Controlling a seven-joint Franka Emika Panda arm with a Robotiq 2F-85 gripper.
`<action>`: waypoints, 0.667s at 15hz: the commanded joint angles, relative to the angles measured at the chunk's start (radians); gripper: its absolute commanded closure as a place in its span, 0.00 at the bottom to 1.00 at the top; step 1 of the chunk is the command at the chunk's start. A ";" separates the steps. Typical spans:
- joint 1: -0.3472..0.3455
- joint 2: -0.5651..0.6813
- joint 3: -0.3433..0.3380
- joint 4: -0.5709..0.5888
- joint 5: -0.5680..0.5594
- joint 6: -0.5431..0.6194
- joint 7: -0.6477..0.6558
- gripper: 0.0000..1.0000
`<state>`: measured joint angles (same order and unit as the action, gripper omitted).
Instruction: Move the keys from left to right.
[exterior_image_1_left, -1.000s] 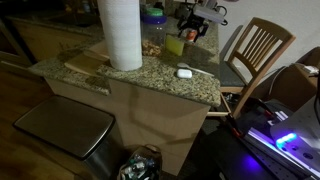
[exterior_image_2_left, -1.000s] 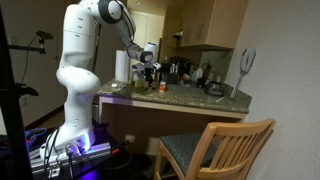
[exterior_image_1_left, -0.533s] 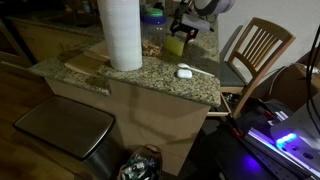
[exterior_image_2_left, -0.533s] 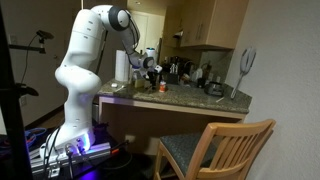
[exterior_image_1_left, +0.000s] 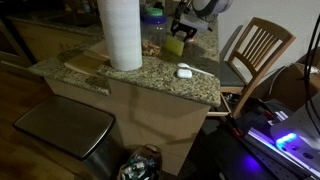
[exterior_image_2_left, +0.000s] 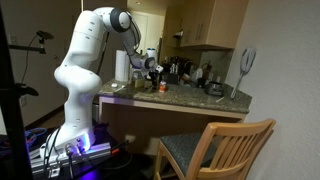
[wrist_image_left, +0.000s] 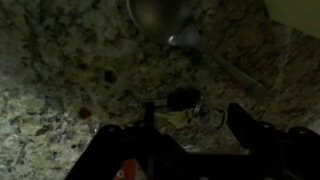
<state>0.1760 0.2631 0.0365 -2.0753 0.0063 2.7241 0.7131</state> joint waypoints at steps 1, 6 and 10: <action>-0.003 0.003 -0.020 -0.011 0.024 -0.022 0.002 0.56; -0.013 -0.004 -0.027 -0.033 0.055 -0.038 -0.006 0.90; -0.023 -0.010 -0.022 -0.041 0.095 -0.045 -0.017 0.98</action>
<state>0.1695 0.2545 0.0090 -2.0767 0.0661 2.7091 0.7157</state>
